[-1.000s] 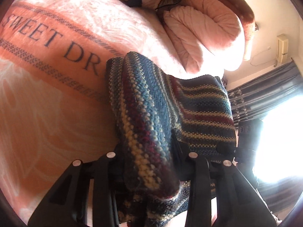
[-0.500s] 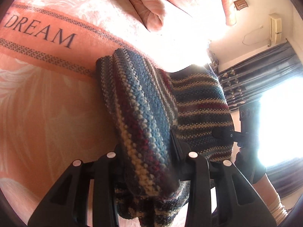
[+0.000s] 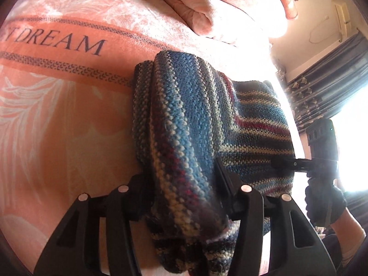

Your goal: Fold small clothes

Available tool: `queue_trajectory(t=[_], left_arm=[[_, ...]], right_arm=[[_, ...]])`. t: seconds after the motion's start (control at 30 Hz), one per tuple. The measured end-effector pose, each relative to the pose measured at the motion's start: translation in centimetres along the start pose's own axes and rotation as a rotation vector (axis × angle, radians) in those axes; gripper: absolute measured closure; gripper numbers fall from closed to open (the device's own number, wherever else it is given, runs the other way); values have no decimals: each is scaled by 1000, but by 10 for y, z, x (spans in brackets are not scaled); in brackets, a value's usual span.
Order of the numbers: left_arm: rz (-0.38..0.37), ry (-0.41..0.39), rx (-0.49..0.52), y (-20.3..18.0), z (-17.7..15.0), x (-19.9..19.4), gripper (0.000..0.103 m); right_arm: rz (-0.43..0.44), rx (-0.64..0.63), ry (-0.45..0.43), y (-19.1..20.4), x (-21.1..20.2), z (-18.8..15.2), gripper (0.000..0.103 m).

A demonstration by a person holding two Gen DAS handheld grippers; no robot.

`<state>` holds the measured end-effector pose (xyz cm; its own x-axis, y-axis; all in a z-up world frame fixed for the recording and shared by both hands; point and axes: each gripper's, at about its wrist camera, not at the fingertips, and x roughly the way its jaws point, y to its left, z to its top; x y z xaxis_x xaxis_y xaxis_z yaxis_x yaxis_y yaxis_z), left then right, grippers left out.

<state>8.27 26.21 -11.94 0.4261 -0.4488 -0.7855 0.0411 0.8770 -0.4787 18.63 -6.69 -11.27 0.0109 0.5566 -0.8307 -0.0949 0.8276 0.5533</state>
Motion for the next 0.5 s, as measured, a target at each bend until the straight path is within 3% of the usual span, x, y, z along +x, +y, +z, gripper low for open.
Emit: queue_trajectory(t=[0.1,0.23,0.4,0.5], left_arm=[[75,-19,43,-19,-6,-24,55],[80,-21,57,-32,-30,-49,54],[104,8,48,-36,-52,-35,54],[149,19,52,-33,-58,-25,54]], right_arm=[[-31,32,3,-2,-15,-13,24],[14,79,27,-7,-21,-35,24],[-62,75,71,-13,-11,-66,24],[-73,73,85,-17,-6,-76,51]])
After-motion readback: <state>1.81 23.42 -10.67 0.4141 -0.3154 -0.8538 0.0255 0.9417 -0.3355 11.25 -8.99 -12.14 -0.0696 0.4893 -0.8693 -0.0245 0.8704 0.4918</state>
